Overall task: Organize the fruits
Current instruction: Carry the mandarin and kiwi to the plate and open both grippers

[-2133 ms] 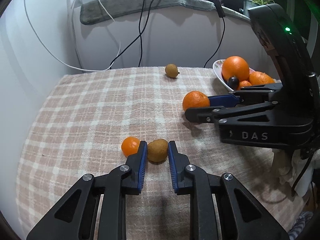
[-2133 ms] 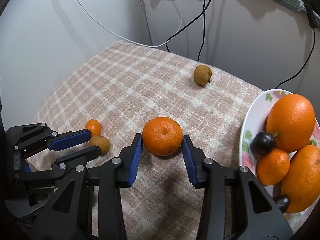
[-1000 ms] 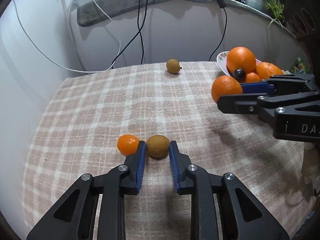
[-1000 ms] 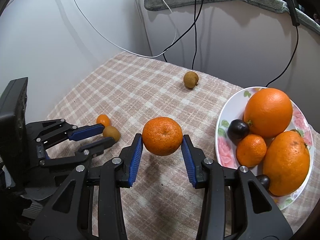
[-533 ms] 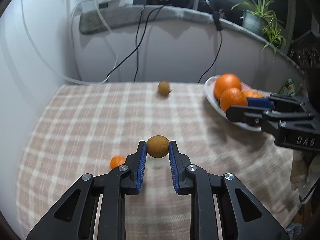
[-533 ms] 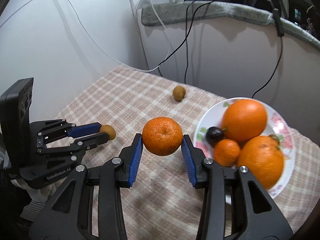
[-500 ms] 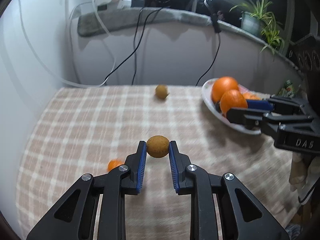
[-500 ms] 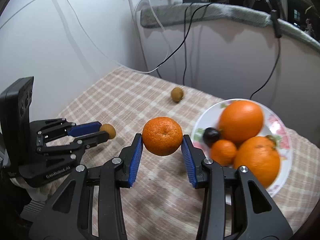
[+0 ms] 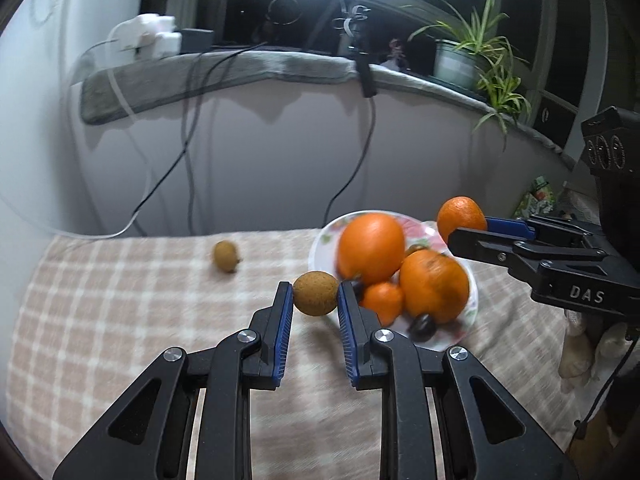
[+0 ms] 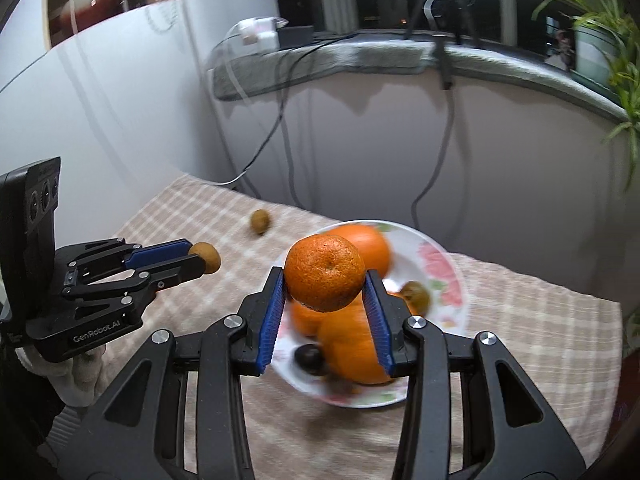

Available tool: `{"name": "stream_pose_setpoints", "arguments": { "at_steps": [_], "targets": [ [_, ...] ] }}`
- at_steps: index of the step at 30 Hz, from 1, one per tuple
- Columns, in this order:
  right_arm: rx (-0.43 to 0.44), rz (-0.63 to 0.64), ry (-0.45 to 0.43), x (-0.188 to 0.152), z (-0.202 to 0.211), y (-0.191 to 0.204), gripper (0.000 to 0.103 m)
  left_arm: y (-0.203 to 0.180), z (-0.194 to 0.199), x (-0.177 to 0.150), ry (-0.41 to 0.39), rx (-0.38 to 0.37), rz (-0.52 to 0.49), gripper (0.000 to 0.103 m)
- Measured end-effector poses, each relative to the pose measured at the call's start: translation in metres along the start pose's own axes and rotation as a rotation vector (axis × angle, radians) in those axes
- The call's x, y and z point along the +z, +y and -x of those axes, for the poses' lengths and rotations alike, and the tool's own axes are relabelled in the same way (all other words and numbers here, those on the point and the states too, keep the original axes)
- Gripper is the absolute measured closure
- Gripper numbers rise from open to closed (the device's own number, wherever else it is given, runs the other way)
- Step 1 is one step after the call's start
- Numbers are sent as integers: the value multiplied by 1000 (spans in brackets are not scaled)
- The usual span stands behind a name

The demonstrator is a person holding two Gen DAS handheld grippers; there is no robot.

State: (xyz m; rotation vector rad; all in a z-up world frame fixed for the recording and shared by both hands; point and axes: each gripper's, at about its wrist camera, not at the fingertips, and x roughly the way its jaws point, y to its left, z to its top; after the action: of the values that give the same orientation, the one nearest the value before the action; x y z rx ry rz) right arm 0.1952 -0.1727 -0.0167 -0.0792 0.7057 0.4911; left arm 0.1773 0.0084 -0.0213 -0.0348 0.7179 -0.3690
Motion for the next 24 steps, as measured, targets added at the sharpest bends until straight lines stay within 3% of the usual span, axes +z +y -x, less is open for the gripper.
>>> {"name": "stream_pose_setpoints", "arguments": {
  "at_steps": [14,24],
  "targets": [
    [-53,-87,17,2,-15,-67,62,-41,-35,30,-2,-59,-47,82],
    [-31,-124,54,-9,-32,-90,62,-63,-57,43,0,-74,-74,82]
  ]
}}
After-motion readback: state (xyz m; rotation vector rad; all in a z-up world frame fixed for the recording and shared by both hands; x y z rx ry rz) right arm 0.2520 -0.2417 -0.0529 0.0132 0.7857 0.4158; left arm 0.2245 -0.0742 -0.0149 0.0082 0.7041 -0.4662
